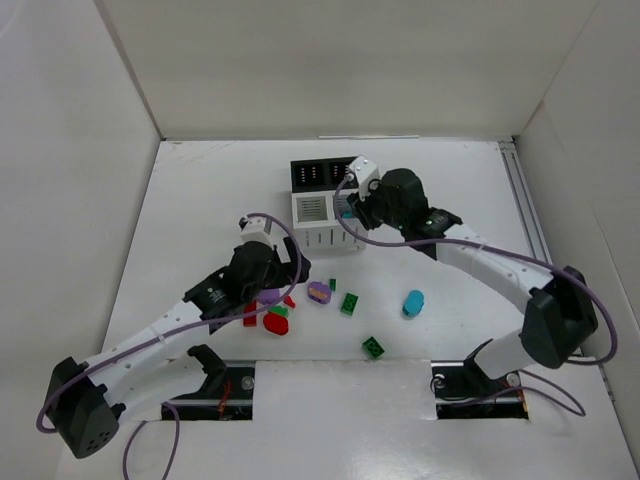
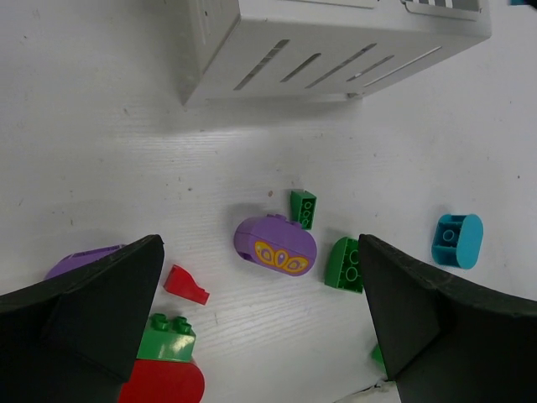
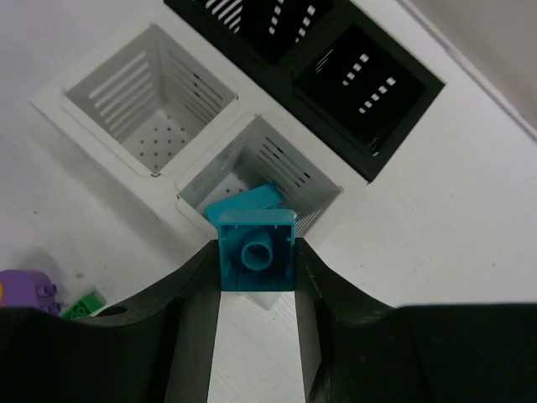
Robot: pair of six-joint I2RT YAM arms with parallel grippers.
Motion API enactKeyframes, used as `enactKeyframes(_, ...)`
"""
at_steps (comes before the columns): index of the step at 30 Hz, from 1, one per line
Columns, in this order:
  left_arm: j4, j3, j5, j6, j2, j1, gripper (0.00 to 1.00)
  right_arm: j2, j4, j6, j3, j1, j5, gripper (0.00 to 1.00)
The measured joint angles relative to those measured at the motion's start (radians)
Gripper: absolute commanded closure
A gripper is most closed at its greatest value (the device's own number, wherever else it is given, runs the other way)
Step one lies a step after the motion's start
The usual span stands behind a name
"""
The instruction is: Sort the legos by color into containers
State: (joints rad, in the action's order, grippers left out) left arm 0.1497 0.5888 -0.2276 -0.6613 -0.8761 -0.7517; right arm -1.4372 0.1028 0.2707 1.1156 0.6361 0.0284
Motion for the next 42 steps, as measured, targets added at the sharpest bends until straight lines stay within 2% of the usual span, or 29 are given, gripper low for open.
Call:
enactKeyframes(4,-0.004,0.0,0.033,0.016,-0.01,0.0,0.0,-0.1,0.002,0.011,0.014,0.0,0.006,0.55)
enactKeyframes(5,-0.008,0.0,0.043,0.021,-0.014,0.0,0.0,-0.112,-0.002,0.012,0.018,0.0,0.005,0.38)
enactKeyframes(6,-0.013,0.0,0.053,0.025,-0.019,0.0,0.0,-0.119,-0.003,0.011,0.025,0.0,0.005,0.29)
enactKeyframes(9,-0.023,0.0,0.074,0.032,-0.032,-0.006,0.0,-0.113,-0.006,0.019,0.034,0.0,0.006,0.15)
enactKeyframes(13,-0.048,0.0,0.09,0.042,-0.06,-0.041,0.0,-0.061,-0.005,0.022,0.023,0.0,0.004,0.1)
enactKeyframes(17,-0.06,0.01,0.08,0.057,-0.133,-0.114,0.0,0.073,-0.005,0.02,-0.03,-0.018,0.005,0.0)
enactKeyframes(20,-0.057,0.073,0.058,0.089,-0.233,-0.225,0.0,0.217,0.013,0.002,-0.093,-0.081,-0.003,0.0)
enactKeyframes(25,-0.115,0.234,0.048,0.181,-0.433,-0.393,0.0,0.452,0.172,-0.026,-0.156,-0.274,-0.082,0.0)
enactKeyframes(32,-0.129,0.508,0.063,0.26,-0.78,-0.46,0.0,0.728,0.397,-0.035,-0.27,-0.446,-0.187,0.0)
enactKeyframes(42,-0.072,0.748,0.072,0.286,-1.057,-0.484,0.0,0.742,0.466,-0.031,-0.296,-0.474,-0.193,0.0)
